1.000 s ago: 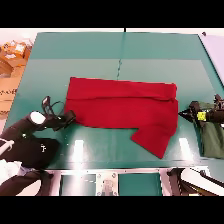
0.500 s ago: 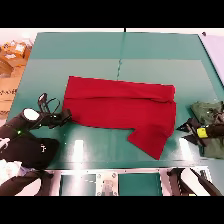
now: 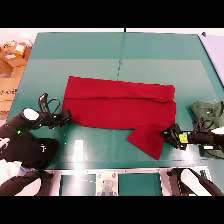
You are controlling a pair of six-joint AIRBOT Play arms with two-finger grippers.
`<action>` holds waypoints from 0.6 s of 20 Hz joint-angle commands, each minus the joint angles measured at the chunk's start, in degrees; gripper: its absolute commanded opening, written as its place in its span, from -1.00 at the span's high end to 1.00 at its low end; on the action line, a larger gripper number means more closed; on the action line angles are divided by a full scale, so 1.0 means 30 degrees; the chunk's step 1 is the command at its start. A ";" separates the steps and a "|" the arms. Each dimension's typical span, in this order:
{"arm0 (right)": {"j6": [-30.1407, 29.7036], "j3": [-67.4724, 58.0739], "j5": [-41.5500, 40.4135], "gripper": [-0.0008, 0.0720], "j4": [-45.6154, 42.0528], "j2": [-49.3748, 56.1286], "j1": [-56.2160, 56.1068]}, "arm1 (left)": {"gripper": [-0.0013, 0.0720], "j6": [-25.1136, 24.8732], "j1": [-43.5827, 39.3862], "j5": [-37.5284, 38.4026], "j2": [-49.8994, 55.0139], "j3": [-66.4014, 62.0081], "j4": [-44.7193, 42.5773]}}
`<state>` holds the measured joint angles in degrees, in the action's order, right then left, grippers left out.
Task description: Fold the shirts.
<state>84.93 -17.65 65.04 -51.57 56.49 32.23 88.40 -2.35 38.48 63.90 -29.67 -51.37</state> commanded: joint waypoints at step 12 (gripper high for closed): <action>0.1851 -0.3279 0.4116 0.91 -0.4510 -0.2892 -0.0794 | 0.90 0.0619 0.0015 1.1336 -0.0401 -0.3796 -0.8131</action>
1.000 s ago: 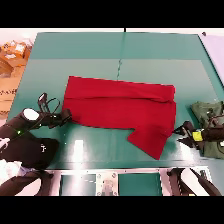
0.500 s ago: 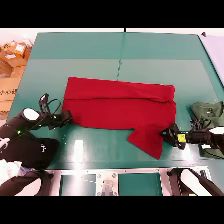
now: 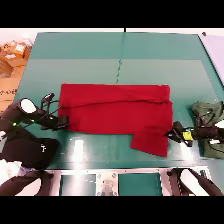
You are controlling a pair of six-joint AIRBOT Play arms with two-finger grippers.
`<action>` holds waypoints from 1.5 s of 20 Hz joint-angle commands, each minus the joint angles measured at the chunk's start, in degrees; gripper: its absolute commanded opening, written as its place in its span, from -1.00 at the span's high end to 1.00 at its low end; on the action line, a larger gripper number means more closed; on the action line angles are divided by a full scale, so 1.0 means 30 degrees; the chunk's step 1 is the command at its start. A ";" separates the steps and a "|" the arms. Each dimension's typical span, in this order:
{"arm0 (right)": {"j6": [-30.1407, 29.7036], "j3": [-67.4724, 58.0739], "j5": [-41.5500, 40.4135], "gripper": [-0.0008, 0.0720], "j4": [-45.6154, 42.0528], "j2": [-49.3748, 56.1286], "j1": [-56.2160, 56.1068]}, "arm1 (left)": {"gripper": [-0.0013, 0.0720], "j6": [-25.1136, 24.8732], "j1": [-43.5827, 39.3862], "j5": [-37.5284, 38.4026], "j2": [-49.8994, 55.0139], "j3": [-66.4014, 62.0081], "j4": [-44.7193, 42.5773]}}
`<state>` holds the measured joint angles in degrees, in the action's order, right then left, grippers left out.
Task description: Fold the shirts.
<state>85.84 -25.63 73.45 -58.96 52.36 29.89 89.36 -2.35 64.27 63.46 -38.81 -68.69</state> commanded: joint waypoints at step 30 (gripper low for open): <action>-0.4401 -1.7201 -0.1880 -0.54 0.5289 1.3194 -0.0590 | -0.97 -0.0430 0.3483 -0.5209 0.7686 -1.2291 0.2681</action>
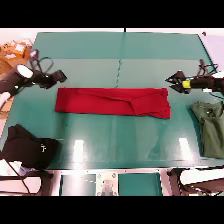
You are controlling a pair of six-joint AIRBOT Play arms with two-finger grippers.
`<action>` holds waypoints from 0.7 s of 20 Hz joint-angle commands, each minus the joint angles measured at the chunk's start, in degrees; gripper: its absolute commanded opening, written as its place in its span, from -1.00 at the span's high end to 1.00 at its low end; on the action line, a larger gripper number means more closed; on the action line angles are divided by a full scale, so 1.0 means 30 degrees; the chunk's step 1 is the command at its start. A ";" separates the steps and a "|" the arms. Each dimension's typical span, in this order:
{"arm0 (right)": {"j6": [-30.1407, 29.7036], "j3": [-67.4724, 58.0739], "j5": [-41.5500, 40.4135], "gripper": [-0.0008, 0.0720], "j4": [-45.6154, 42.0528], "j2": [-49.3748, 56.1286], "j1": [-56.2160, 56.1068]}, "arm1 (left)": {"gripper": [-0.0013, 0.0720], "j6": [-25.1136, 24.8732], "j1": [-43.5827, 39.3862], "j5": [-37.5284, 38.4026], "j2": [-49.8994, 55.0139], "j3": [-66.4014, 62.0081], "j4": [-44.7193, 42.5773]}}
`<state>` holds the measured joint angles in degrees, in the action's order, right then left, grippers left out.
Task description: Fold the shirts.
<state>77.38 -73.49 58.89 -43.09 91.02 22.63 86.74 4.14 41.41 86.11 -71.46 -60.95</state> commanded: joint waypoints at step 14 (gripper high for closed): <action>-0.7548 -0.0342 0.7825 -0.83 0.3359 0.6098 0.3031 | -0.97 0.0444 0.1953 0.5923 0.0168 -0.2047 0.0539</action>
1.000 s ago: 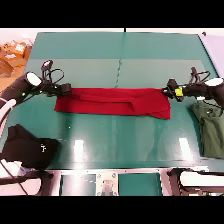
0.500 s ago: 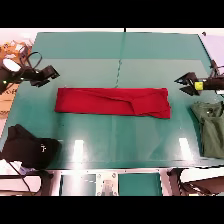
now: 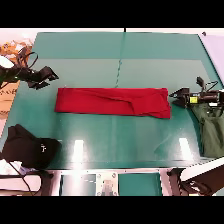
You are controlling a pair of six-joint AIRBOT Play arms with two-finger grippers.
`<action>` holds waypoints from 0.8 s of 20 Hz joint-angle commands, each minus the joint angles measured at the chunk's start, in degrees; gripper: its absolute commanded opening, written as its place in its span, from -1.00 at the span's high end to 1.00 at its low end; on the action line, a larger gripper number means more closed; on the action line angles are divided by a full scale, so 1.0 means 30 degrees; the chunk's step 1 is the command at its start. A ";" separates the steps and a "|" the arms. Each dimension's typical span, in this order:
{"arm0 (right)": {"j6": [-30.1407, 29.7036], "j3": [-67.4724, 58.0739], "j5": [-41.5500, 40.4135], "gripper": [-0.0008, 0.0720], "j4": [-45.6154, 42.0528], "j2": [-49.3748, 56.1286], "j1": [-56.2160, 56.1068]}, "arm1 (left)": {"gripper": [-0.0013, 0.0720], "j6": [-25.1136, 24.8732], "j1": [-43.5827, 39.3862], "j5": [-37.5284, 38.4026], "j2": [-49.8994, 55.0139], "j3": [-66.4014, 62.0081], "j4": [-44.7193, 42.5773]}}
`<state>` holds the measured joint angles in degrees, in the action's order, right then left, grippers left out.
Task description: Fold the shirts.
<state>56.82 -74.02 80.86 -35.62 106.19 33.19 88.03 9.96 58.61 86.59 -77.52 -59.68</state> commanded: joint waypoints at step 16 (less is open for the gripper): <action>0.1290 -0.2878 -0.0211 0.66 -0.2594 0.1027 -0.4743 | 0.90 -0.2994 -0.0029 0.0262 0.0000 -0.0036 0.3286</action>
<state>58.65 -81.71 80.53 -42.06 109.34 20.69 82.70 9.96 59.55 86.59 -77.58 -54.06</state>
